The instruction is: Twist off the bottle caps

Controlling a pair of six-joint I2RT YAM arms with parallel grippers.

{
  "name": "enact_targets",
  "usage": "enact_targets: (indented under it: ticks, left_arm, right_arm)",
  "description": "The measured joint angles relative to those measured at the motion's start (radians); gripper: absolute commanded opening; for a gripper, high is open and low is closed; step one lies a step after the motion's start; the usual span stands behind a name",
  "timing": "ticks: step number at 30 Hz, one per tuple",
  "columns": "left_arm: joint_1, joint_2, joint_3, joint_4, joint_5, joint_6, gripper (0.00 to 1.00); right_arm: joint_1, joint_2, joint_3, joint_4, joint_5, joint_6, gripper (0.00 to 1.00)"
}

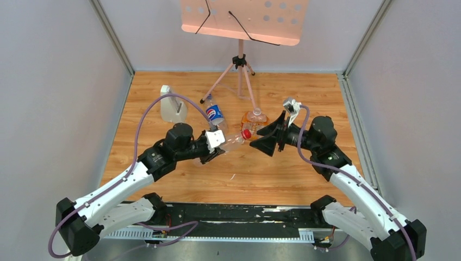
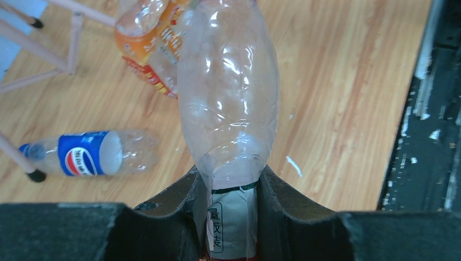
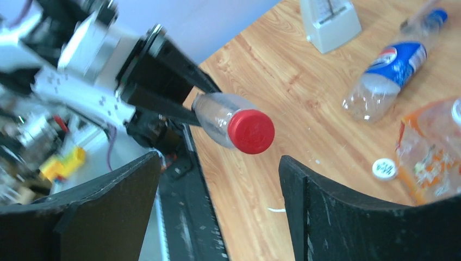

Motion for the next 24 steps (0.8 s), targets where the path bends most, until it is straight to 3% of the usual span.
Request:
enact_targets:
  ticks: [11,19,24]
  left_arm:
    - [-0.124,0.0,-0.015,0.029,-0.313,0.096,0.0]
    - [-0.136,0.01,-0.015,0.032,-0.381,0.157,0.0]
    - [-0.137,0.014,-0.015,0.032,-0.381,0.172,0.0]
  right_arm:
    - [0.0,0.125,0.087,-0.171,0.224,0.442,0.79]
    - [0.0,0.208,0.114,-0.202,0.203,0.554,0.77]
    - [0.0,0.237,0.138,-0.2,0.195,0.592,0.68]
